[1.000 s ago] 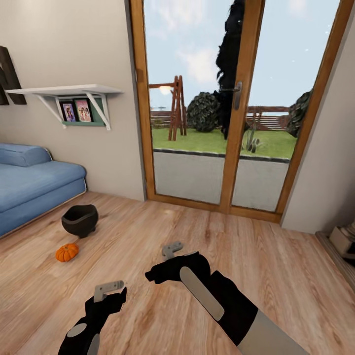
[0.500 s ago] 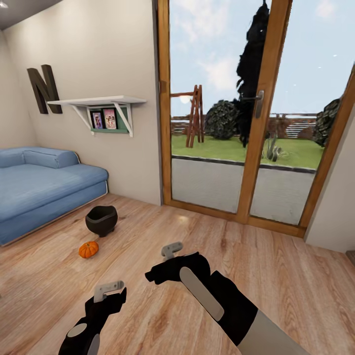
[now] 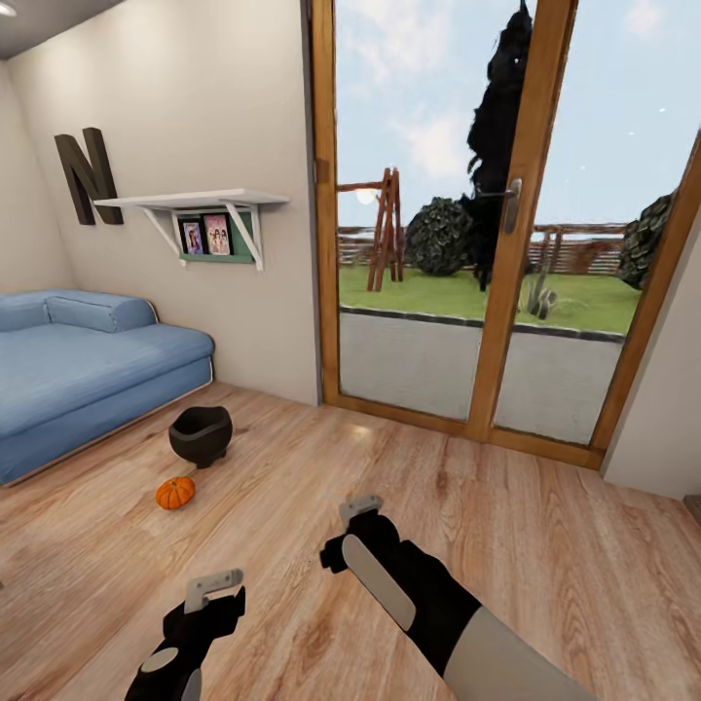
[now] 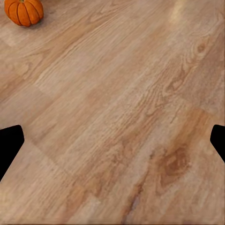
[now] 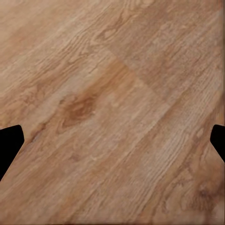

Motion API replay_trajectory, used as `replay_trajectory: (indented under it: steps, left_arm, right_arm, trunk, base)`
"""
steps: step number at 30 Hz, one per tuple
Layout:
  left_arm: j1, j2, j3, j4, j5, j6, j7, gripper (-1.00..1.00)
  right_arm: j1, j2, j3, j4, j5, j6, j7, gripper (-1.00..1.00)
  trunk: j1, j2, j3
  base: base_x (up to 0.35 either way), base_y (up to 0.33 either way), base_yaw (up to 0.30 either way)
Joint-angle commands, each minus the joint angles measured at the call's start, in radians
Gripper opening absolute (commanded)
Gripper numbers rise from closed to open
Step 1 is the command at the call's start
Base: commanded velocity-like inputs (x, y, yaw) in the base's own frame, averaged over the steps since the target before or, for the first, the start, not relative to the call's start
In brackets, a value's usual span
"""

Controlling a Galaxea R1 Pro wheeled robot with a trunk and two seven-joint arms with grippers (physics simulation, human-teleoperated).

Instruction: Place each of the two pumpkins and all three candles from the living room inside a cabinet in the living room (use any cabinet), then make sure every cabinet is closed, and position the cauldron so it is next to a table in the living room.

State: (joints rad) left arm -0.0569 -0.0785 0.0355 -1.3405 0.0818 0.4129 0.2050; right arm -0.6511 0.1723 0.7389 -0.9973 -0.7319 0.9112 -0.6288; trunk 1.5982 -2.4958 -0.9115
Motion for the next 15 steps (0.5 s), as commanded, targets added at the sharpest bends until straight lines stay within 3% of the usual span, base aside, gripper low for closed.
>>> replay_trajectory:
  steps: [1, 5, 15]
  left_arm:
    - [-0.001, 0.0, 0.001, 0.002, 0.008, 0.004, 0.006, 1.0]
    - [-0.001, 0.0, 0.001, 0.01, 0.007, 0.004, 0.006, 1.0]
    - [-0.008, 0.0, 0.002, 0.046, 0.009, 0.004, 0.007, 1.0]
  right_arm:
    - [-0.002, 0.001, 0.002, 0.003, -0.013, 0.001, -0.016, 1.0]
    - [-0.003, 0.002, 0.003, 0.001, -0.015, 0.001, -0.021, 1.0]
    - [-0.002, 0.002, 0.016, -0.045, -0.017, 0.0, -0.011, 1.0]
  trunk:
    - [0.0, -0.001, -0.001]
    - [0.0, -0.001, -0.001]
    - [0.0, -0.001, -0.001]
  base:
    - [0.023, 0.0, 0.0]
    - [0.161, 0.0, 0.0]
    - [0.315, 0.0, 0.038]
